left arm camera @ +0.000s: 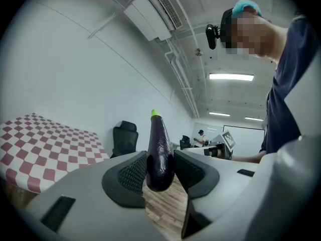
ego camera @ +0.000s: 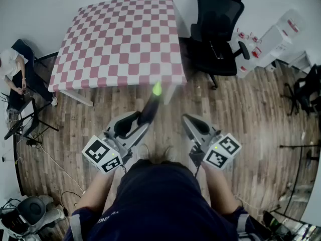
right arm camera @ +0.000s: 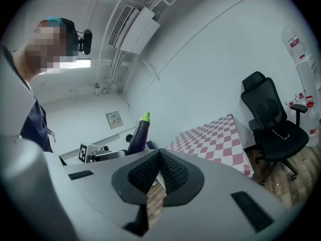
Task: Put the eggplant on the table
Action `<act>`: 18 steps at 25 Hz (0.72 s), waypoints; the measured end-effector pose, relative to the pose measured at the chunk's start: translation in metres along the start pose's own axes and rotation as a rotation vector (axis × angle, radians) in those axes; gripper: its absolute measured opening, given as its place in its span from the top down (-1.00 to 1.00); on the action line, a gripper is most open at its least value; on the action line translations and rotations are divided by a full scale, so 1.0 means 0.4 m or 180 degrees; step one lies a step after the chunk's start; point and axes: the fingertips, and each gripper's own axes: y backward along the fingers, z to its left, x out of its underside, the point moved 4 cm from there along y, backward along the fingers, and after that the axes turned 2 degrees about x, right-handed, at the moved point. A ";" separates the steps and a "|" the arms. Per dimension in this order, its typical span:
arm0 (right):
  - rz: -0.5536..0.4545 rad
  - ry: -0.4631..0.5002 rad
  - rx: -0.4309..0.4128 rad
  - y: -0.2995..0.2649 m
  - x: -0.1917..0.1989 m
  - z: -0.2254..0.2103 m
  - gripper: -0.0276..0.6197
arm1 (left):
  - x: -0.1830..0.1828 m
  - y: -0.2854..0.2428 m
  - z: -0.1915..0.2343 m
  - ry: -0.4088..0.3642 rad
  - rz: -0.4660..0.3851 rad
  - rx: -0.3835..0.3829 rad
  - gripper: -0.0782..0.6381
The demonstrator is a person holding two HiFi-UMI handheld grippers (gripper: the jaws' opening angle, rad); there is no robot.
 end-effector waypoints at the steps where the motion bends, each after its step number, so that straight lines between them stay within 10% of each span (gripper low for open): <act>1: 0.0002 -0.0002 -0.0003 0.002 -0.001 -0.002 0.86 | -0.002 -0.002 -0.002 -0.0005 -0.0007 -0.0004 0.25; 18: 0.0096 -0.0129 -0.0142 0.078 -0.002 -0.083 0.86 | 0.017 -0.078 -0.067 -0.0038 -0.0040 -0.0151 0.25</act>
